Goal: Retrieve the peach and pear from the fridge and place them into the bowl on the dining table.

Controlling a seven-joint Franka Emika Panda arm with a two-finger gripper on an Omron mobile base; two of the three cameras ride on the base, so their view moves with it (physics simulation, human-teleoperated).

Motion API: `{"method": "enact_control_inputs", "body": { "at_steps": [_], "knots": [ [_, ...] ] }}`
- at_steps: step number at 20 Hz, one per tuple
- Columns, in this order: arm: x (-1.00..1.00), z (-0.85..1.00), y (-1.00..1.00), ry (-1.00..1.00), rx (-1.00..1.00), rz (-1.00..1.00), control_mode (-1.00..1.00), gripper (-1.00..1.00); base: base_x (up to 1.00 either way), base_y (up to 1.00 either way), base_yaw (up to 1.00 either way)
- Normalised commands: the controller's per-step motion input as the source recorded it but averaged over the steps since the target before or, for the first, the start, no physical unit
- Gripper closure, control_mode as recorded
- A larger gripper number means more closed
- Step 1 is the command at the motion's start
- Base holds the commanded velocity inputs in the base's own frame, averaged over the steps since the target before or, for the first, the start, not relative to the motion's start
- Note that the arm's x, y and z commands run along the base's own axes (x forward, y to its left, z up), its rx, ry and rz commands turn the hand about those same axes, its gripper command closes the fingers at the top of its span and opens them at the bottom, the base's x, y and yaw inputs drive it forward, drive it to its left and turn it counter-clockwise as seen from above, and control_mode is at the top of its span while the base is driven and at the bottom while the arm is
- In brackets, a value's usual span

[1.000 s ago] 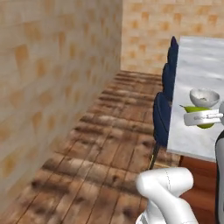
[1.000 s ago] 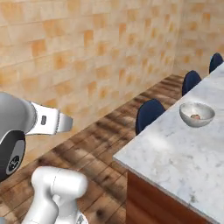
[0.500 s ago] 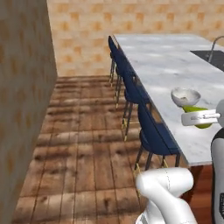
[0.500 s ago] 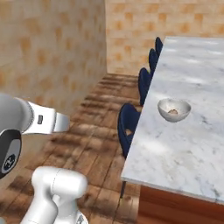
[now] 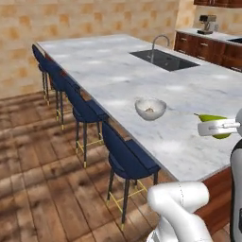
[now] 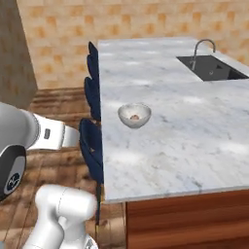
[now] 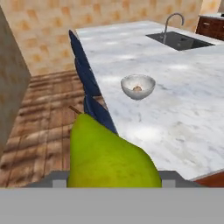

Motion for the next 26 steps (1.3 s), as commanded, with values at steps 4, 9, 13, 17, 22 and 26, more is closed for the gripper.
{"method": "enact_control_inputs", "body": {
  "at_steps": [4, 9, 13, 17, 22, 26],
  "knots": [
    [0.00, 0.00, 0.00, 0.00, 0.00, 0.00, 1.00, 1.00, 0.54, 0.54, -0.66],
    [0.00, 0.00, 0.00, 0.00, 0.00, 0.00, 1.00, 1.00, 0.55, 0.74, -0.66],
    [0.00, 0.00, 0.00, 0.00, 0.00, 0.00, 1.00, 1.00, 0.58, 0.86, -0.67],
    [0.00, 0.00, 0.00, 0.00, 0.00, 0.00, 1.00, 1.00, 0.68, 0.96, -0.63],
    [0.00, 0.00, 0.00, 0.00, 0.00, 0.00, 1.00, 1.00, 0.57, 1.00, -0.53],
    [0.00, 0.00, 0.00, 0.00, 0.00, 0.00, 1.00, 1.00, 0.34, 1.00, -0.43]
  ]
}}
